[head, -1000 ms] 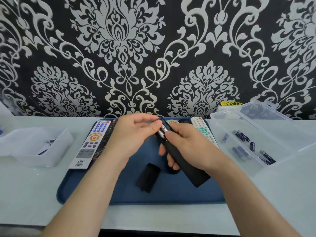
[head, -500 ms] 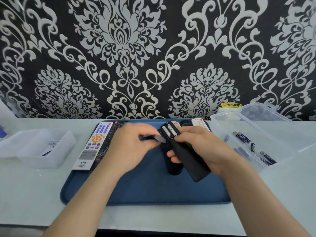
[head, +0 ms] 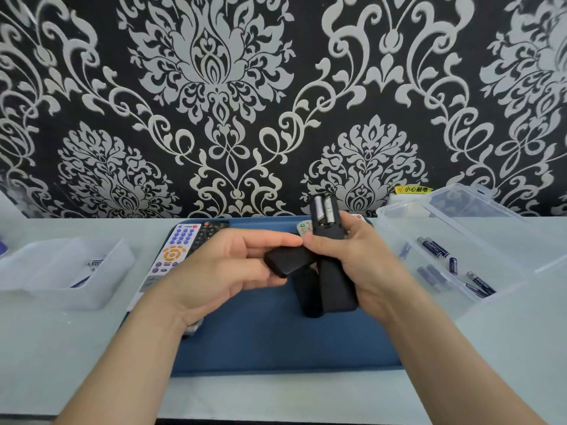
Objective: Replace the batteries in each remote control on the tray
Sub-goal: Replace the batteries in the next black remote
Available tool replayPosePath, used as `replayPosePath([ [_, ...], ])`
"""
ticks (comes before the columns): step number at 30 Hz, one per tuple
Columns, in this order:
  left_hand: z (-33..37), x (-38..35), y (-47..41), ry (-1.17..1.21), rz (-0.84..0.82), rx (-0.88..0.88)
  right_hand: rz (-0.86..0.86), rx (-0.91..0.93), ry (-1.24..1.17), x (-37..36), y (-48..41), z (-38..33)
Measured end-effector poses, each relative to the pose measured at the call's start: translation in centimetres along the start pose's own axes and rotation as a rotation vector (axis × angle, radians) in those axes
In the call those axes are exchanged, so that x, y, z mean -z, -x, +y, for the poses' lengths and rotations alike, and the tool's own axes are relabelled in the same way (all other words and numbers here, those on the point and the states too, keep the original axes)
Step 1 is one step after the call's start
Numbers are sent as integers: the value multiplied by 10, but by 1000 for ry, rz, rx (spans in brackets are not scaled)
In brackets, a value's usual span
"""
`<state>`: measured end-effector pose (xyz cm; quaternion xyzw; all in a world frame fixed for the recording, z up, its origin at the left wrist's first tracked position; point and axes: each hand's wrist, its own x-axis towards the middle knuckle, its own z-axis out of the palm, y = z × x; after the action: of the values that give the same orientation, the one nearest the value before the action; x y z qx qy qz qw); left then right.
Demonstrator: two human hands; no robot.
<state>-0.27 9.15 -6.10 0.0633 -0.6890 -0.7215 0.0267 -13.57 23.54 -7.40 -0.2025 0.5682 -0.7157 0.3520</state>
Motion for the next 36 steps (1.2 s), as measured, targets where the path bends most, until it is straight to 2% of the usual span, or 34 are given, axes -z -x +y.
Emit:
replayPosePath([
  [2,2,0,2,96,-92,32,45,100,122,2,0,0],
  [4,-2,-8,-3,25,75,48,0,131,241,3,0,-1],
  [6,-6,-16,-12,-117,337,41,-95,83,276,1,0,-2],
  [7,-8,-16,-16,-155,414,21,-135,48,280,0,1,-2],
  [11,-2,-4,-12,-254,527,-174,-244,-102,257,8,4,-6],
  [15,3,-9,-10,-569,463,-290,-395,-168,415,15,11,-14],
  [20,-10,-10,-17,-793,387,-291,-447,-158,525,12,12,-14],
  [25,-15,-12,-17,-770,369,-245,-439,-173,501,14,11,-15],
  [30,-4,-4,-11,-745,186,-131,-453,-203,417,21,10,-17],
  [36,5,-7,-4,-767,147,-64,-518,-228,431,22,9,-17],
])
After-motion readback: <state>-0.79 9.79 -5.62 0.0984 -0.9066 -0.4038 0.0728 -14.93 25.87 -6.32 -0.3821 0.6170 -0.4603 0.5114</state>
